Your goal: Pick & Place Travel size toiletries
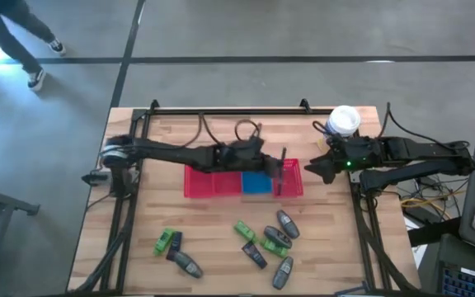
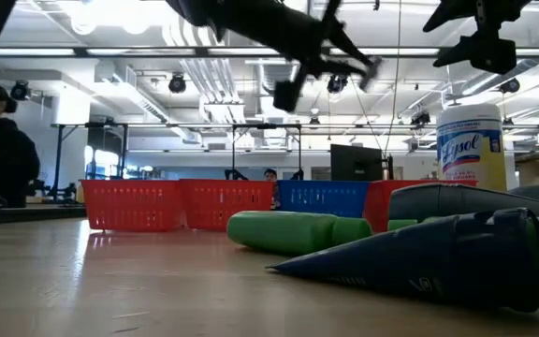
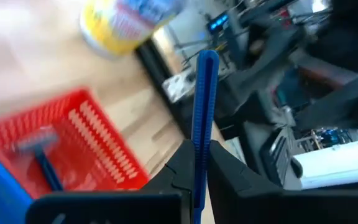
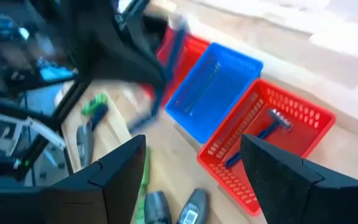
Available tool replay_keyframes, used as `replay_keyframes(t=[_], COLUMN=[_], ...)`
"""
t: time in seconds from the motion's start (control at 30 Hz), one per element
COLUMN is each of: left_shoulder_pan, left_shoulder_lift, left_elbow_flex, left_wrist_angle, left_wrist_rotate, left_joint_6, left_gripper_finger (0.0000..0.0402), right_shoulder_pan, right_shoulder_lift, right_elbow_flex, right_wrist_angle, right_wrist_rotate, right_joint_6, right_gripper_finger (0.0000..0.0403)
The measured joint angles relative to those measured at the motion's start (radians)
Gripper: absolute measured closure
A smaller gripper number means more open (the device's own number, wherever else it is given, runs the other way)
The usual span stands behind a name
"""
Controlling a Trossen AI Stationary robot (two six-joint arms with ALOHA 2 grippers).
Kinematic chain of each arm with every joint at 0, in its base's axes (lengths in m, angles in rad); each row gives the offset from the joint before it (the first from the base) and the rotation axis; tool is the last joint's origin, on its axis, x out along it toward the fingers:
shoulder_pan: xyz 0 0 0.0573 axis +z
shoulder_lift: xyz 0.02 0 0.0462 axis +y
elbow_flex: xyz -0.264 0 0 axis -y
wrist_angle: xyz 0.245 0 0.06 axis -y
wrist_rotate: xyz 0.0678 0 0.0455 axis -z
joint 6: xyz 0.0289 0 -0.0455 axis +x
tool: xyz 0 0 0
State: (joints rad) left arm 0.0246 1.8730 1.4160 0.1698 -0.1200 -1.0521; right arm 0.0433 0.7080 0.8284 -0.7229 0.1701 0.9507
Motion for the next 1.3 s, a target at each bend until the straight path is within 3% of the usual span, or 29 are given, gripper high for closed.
replay_keyframes(t=[0.33, 0.53, 0.63, 1.13, 1.3], left_shoulder_pan=[0.0, 0.0, 0.0, 0.0, -0.012], left_shoulder_lift=[0.244, 0.316, 0.324, 0.335, 0.308], left_elbow_flex=[0.134, 0.248, 0.285, 0.3, 0.351], left_wrist_angle=[0.034, -0.097, -0.2, -0.216, -0.218], left_wrist_rotate=[-0.058, -0.104, -0.11, -0.097, 0.001], left_joint_6=[-0.139, -0.103, -0.089, -0.109, 0.077], left_gripper_finger=[0.038, 0.0377, 0.0367, 0.0268, 0.0262], right_shoulder_pan=[0.0, 0.0, 0.0, 0.0, 0.0], right_shoulder_lift=[-0.041, -0.039, -0.039, -0.039, -0.04], right_elbow_flex=[0.0, 0.0, 0.0, 0.0, 0.0], right_wrist_angle=[0.003, 0.0, -0.001, -0.049, -0.074], right_wrist_rotate=[0.043, 0.043, 0.043, 0.043, 0.042], right_joint_6=[0.0, 0.0, 0.0, -0.023, -0.013], right_gripper_finger=[0.0129, 0.012, 0.0115, 0.0095, 0.0089])
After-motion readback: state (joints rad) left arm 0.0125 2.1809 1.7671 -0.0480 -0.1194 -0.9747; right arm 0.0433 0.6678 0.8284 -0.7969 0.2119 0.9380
